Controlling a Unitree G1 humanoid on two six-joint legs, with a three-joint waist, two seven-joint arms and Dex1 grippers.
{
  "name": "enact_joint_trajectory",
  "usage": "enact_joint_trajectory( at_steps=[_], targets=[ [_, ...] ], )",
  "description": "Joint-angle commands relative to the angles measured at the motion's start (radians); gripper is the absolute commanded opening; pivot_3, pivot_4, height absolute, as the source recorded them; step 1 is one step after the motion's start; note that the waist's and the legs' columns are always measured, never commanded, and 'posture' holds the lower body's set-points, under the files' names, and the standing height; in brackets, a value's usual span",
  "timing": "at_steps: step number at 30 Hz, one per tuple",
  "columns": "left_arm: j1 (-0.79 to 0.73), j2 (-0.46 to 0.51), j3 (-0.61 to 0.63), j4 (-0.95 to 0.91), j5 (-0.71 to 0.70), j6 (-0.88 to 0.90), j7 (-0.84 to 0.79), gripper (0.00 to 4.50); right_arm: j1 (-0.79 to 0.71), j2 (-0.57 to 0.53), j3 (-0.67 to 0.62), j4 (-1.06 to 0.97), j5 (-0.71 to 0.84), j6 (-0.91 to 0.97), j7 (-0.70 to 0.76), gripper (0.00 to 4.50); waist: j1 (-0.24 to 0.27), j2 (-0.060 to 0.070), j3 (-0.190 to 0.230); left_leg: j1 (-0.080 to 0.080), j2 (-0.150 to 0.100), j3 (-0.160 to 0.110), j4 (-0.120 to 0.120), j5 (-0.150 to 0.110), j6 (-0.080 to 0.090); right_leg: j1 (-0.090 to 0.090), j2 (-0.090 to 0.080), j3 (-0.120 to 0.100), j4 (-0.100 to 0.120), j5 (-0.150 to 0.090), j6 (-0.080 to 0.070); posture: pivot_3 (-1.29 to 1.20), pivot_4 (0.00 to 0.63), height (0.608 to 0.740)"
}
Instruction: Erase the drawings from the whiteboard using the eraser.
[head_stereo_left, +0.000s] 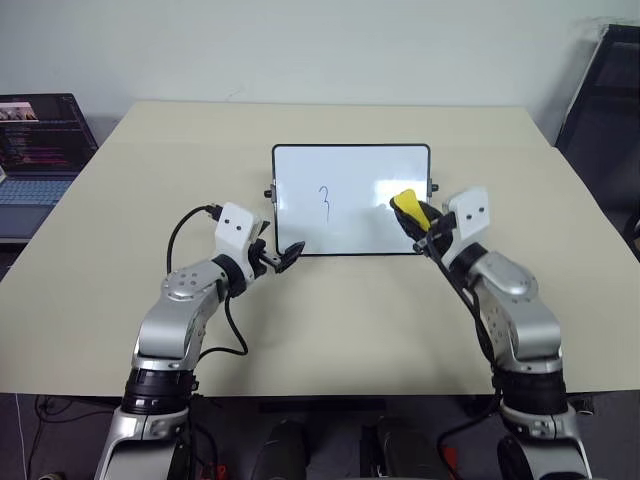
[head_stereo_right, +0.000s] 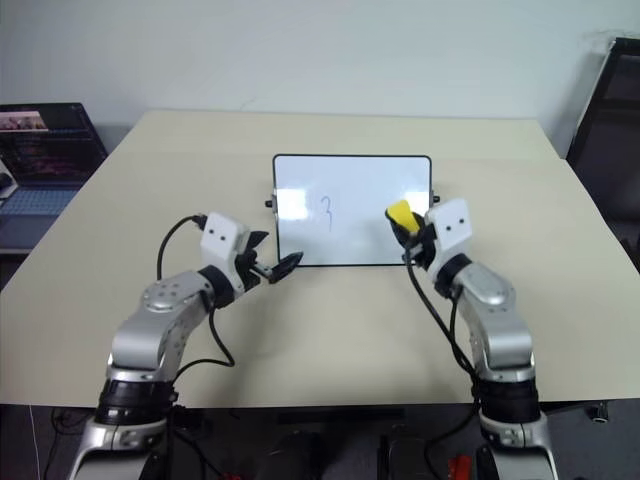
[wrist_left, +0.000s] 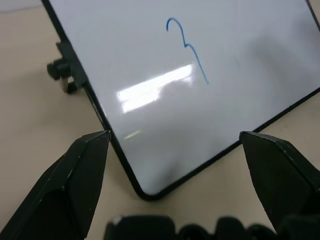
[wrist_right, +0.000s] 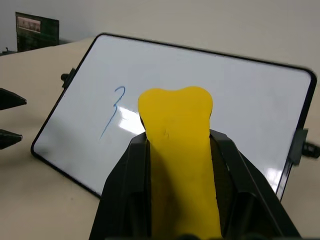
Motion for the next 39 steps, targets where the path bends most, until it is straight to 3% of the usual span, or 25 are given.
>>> enact_joint_trajectory(
  at_steps=[1, 27, 33, 39],
  targets=[
    [0.005, -0.003, 0.015, -0.049, -0.005, -0.042, 0.009, 4.50, 0.014, 0.006, 0.030, -0.065, 0.006, -0.025, -0.027, 1.15, 0.001, 0.000, 0.000, 0.000, 0.000, 0.000, 0.000, 0.000, 0.000, 0.000, 0.000, 0.000, 0.000, 0.000, 0.000, 0.00, 0.150, 0.740],
    [-0.106, 0.016, 0.033, 0.092, 0.006, -0.125, 0.012, 4.50, -0.060, -0.077, 0.112, -0.028, 0.009, -0.032, 0.024, 1.15, 0.003, 0.000, 0.000, 0.000, 0.000, 0.000, 0.000, 0.000, 0.000, 0.000, 0.001, -0.002, -0.001, 0.000, 0.000, 0.00, 0.150, 0.740],
    [-0.143, 0.078, 0.000, 0.129, 0.027, -0.095, -0.037, 4.50, -0.196, -0.163, 0.227, 0.031, -0.044, 0.027, 0.116, 1.15, 0.003, 0.000, 0.000, 0.000, 0.000, 0.000, 0.000, 0.000, 0.000, 0.000, 0.001, -0.003, -0.001, 0.000, 0.000, 0.00, 0.150, 0.740],
    [-0.182, 0.134, -0.061, 0.122, 0.048, -0.028, -0.095, 4.50, -0.454, -0.133, 0.310, 0.288, -0.108, 0.072, 0.128, 1.15, -0.001, 0.000, 0.000, 0.000, 0.000, 0.000, 0.000, 0.000, 0.000, 0.000, 0.001, -0.003, 0.000, 0.000, 0.000, 0.00, 0.150, 0.740]
  ],
)
